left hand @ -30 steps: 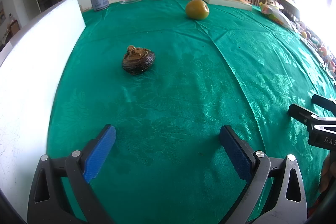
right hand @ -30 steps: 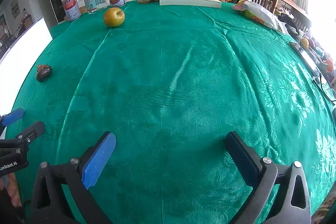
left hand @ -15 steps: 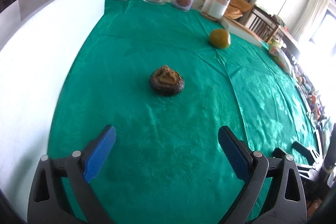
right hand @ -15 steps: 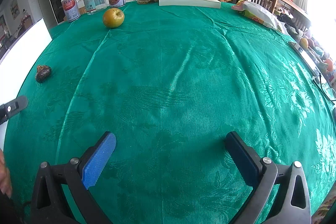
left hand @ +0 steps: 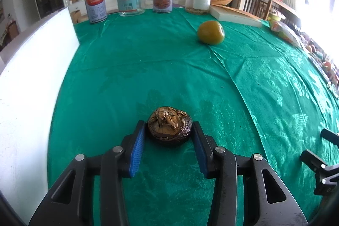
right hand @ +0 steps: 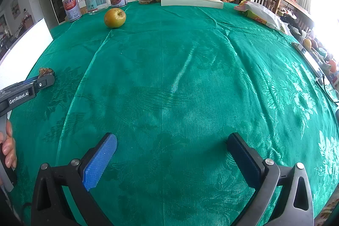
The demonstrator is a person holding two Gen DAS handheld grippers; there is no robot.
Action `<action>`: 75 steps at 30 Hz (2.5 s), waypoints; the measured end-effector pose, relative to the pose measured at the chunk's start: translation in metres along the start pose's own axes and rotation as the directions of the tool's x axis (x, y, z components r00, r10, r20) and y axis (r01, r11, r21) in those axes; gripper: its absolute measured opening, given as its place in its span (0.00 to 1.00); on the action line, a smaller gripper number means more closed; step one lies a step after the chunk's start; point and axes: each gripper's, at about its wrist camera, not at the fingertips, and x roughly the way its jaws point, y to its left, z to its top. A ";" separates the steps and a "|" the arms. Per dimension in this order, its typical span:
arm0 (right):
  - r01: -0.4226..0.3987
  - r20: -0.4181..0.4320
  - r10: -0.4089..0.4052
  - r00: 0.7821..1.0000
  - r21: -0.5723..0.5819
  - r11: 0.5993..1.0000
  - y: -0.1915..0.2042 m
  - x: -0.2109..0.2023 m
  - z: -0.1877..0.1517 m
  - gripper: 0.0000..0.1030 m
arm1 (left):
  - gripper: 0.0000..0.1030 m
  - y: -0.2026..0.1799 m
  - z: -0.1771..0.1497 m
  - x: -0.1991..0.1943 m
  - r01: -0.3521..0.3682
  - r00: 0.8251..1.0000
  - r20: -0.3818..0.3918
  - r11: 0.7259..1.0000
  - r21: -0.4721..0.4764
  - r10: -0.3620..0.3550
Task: Organize fruits
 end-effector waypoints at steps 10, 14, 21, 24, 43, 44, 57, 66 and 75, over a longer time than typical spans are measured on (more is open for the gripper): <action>-0.146 -0.028 0.145 0.989 -0.070 0.987 0.002 0.021 0.060 0.97 | 0.91 0.011 -0.010 -0.001 -0.062 0.997 -0.038 0.997 -0.041 0.061; -0.275 0.035 0.279 0.960 -0.086 0.958 0.024 0.051 0.137 0.92 | 0.92 0.012 -0.010 -0.001 -0.062 0.997 -0.040 0.997 -0.047 0.060; -0.304 0.010 0.308 0.951 -0.136 0.943 0.095 0.112 0.231 0.73 | 0.93 0.013 -0.011 -0.001 -0.065 0.997 -0.041 0.997 -0.048 0.063; -0.263 -0.116 0.245 0.963 -0.173 0.949 0.116 0.138 0.239 0.58 | 0.94 0.013 -0.010 -0.001 -0.065 0.997 -0.041 0.997 -0.048 0.063; -0.303 -0.012 0.303 0.953 -0.038 0.952 -0.008 0.046 0.082 0.50 | 0.94 0.013 -0.010 0.000 -0.066 0.997 -0.042 0.997 -0.047 0.064; -0.314 0.010 0.314 0.949 -0.013 0.949 -0.012 0.044 0.078 0.50 | 0.94 0.013 -0.010 0.000 -0.066 0.997 -0.042 0.997 -0.048 0.064; -0.287 0.065 0.283 0.957 0.062 0.956 -0.015 0.019 0.041 0.55 | 0.94 0.013 -0.010 0.000 -0.067 0.997 -0.042 0.997 -0.048 0.065; -0.094 0.020 0.095 0.995 -0.048 0.994 0.006 0.006 0.006 1.00 | 0.95 0.024 -0.011 -0.005 0.010 1.000 -0.019 0.996 -0.094 -0.012; -0.077 0.014 0.078 0.997 -0.074 0.994 0.007 0.007 0.006 1.00 | 0.93 0.016 -0.006 -0.001 -0.022 0.999 -0.034 0.997 -0.070 0.020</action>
